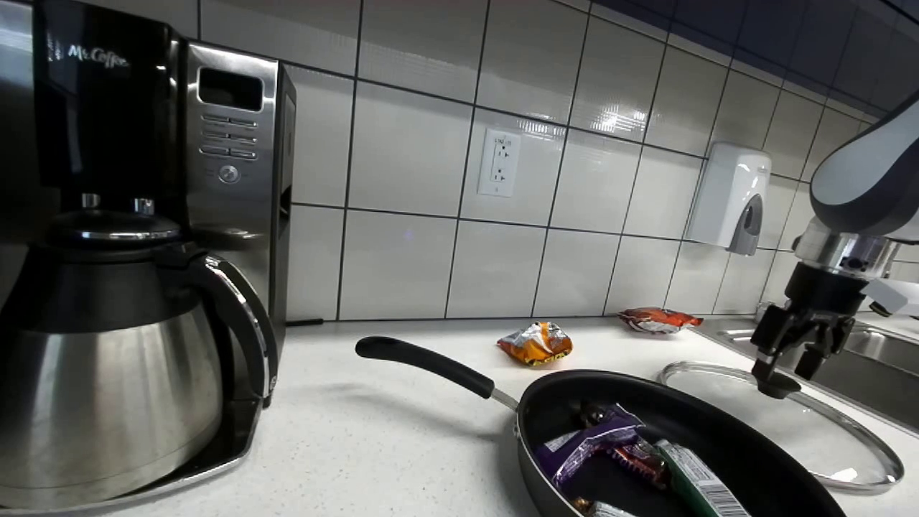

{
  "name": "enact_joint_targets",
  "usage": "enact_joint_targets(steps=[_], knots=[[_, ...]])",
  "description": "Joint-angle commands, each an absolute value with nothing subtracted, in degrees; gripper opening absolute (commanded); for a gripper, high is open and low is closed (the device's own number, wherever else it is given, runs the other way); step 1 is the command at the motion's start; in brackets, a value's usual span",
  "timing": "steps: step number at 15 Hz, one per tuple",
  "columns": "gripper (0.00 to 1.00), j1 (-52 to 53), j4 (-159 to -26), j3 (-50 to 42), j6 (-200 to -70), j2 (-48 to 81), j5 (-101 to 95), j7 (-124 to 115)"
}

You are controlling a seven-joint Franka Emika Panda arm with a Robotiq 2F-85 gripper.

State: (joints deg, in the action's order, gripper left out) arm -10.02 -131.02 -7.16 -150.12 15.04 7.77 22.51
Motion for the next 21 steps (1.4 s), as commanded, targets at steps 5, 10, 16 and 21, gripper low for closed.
enact_joint_targets(steps=[5,10,16,21], knots=[[1.0,-11.6,-129.74,-5.27,-151.4,16.86,7.42,22.89],[0.49,-11.66,-130.27,-4.88,-153.3,16.6,7.24,22.9],[0.39,-11.45,-132.24,-4.29,-153.12,13.28,6.86,24.35],[0.39,-10.69,-132.59,-3.72,-153.18,9.68,3.84,25.22]])
